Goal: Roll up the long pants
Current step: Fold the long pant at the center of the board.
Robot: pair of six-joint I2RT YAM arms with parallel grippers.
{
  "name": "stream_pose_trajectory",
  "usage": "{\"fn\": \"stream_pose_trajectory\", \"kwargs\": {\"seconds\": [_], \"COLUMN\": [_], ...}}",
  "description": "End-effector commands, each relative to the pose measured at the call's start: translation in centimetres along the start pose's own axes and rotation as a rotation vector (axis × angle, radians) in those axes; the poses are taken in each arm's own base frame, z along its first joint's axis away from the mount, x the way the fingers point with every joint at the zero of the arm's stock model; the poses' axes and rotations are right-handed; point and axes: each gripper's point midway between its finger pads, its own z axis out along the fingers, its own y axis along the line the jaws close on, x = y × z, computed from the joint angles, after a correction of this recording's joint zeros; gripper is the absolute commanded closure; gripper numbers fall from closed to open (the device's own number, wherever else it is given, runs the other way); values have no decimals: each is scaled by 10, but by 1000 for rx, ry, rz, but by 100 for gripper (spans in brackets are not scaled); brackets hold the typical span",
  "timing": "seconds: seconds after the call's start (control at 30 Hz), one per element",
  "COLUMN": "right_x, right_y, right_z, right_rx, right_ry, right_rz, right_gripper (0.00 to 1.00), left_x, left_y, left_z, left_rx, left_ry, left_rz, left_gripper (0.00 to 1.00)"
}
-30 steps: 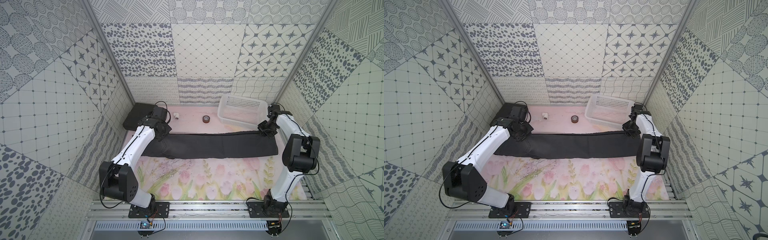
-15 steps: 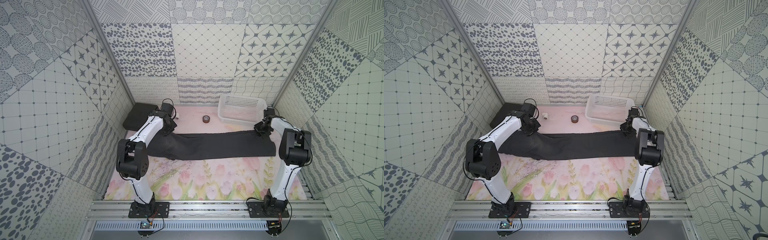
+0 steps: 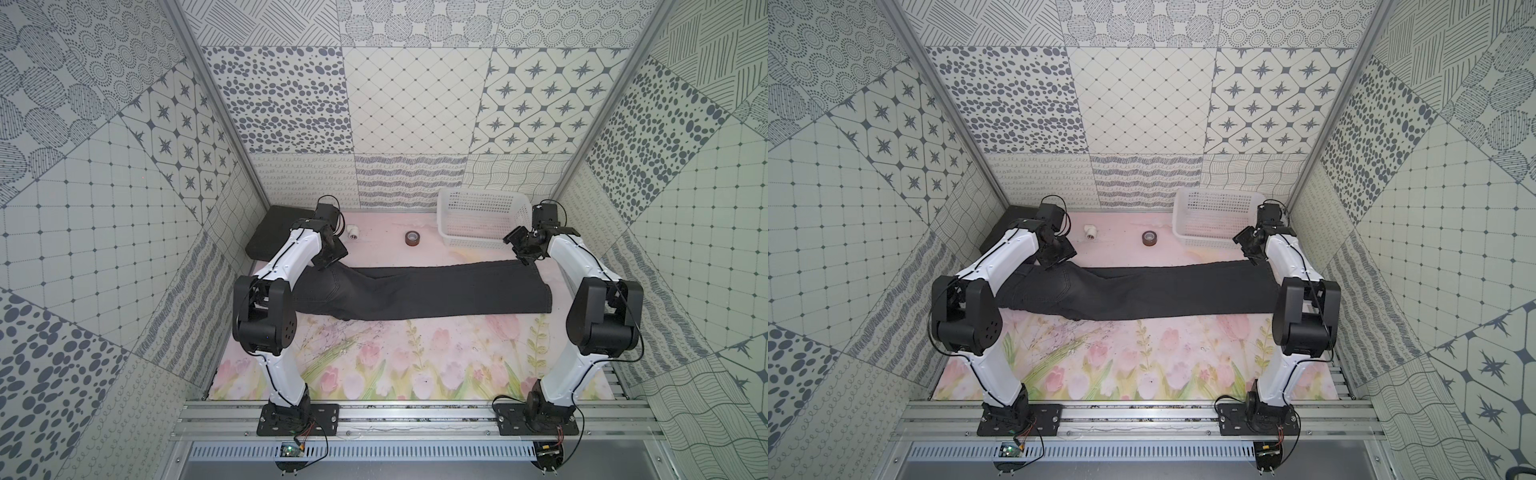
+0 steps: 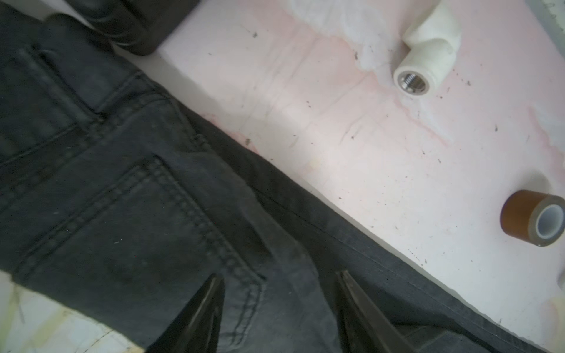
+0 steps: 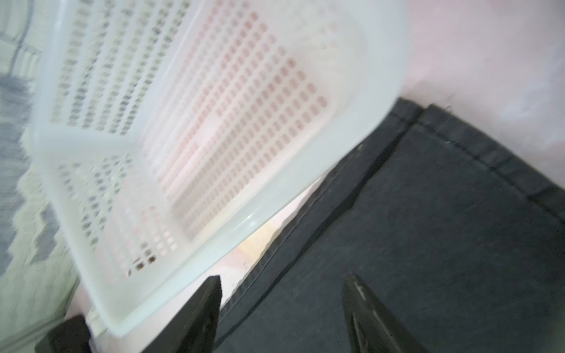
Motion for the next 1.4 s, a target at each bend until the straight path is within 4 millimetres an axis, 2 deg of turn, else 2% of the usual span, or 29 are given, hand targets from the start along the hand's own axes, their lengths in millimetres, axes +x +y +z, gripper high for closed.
{"fn": "stream_pose_trajectory", "kwargs": {"seconds": [0.0, 0.07, 0.17, 0.27, 0.33, 0.5, 0.73, 0.9, 1.2, 1.37], "right_x": [55, 85, 128, 157, 172, 202, 217, 225, 238, 239], "right_y": [27, 46, 79, 103, 112, 117, 118, 122, 125, 126], "right_z": [3, 11, 24, 30, 33, 38, 39, 40, 40, 38], "right_rx": [-42, -79, -140, -175, -205, -237, -254, -278, -311, -319], "right_ry": [136, 199, 291, 332, 363, 434, 478, 513, 570, 573], "right_rz": [-163, -230, -332, -416, -434, -462, -486, -493, -501, -506], "right_gripper": [36, 35, 34, 34, 34, 34, 34, 34, 33, 33], "left_x": [9, 10, 6, 1, -5, -25, -42, -53, -53, -42], "left_y": [76, 105, 127, 130, 126, 108, 84, 74, 72, 63], "left_z": [-19, -17, -8, 1, 5, 15, 27, 34, 36, 42], "left_rx": [-73, -64, -34, -17, -4, 41, -10, -51, -201, -274], "left_ry": [42, 58, 93, 128, 134, 128, 99, 70, -2, 12], "left_rz": [-95, -190, -310, -401, -453, -540, -514, -500, -472, -497], "left_gripper": [40, 39, 38, 38, 38, 38, 38, 41, 41, 39]}}
